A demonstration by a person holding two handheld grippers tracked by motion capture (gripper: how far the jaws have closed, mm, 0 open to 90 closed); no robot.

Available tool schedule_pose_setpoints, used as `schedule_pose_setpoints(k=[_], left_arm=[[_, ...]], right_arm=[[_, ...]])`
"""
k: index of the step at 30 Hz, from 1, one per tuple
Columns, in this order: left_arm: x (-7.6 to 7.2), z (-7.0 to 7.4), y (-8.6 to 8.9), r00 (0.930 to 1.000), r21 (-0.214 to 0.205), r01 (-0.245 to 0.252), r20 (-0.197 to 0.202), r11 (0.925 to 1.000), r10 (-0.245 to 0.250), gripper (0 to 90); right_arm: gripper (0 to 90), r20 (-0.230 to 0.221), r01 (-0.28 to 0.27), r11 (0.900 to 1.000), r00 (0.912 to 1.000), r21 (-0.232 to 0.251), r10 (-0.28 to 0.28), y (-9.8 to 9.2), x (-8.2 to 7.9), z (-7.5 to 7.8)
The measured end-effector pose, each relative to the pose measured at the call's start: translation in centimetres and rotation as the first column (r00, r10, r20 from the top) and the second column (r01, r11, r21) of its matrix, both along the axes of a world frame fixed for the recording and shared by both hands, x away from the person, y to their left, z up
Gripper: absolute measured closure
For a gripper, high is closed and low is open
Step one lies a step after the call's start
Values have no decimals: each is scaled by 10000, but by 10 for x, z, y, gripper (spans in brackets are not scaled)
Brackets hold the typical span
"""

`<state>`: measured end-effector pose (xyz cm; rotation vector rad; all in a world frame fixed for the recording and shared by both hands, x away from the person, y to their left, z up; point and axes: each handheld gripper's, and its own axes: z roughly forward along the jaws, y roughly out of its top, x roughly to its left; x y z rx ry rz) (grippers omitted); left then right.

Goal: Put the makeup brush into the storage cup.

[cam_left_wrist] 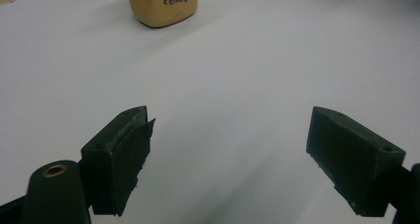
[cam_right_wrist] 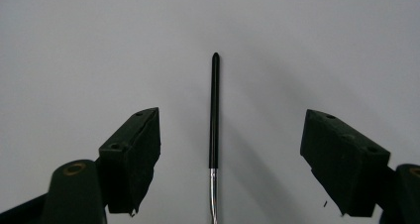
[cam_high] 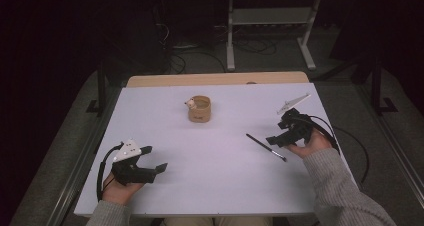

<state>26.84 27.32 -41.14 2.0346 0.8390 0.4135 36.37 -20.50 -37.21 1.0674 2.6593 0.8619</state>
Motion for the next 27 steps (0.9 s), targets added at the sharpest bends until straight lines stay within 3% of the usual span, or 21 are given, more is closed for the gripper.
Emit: schedule_pose_setpoints(k=[11, 27], left_arm=[[1, 0, 1, 10000, -61, -27, -30, 10000, 27, 166], [2, -1, 1, 10000, -5, -4, -57, 10000, 4, 166]], right_arm=[[295, -415, -62, 9982, 9991, -601, 37, 13, 11, -16], [439, -830, -234, 9960, 9964, -867, 162, 21, 12, -42]])
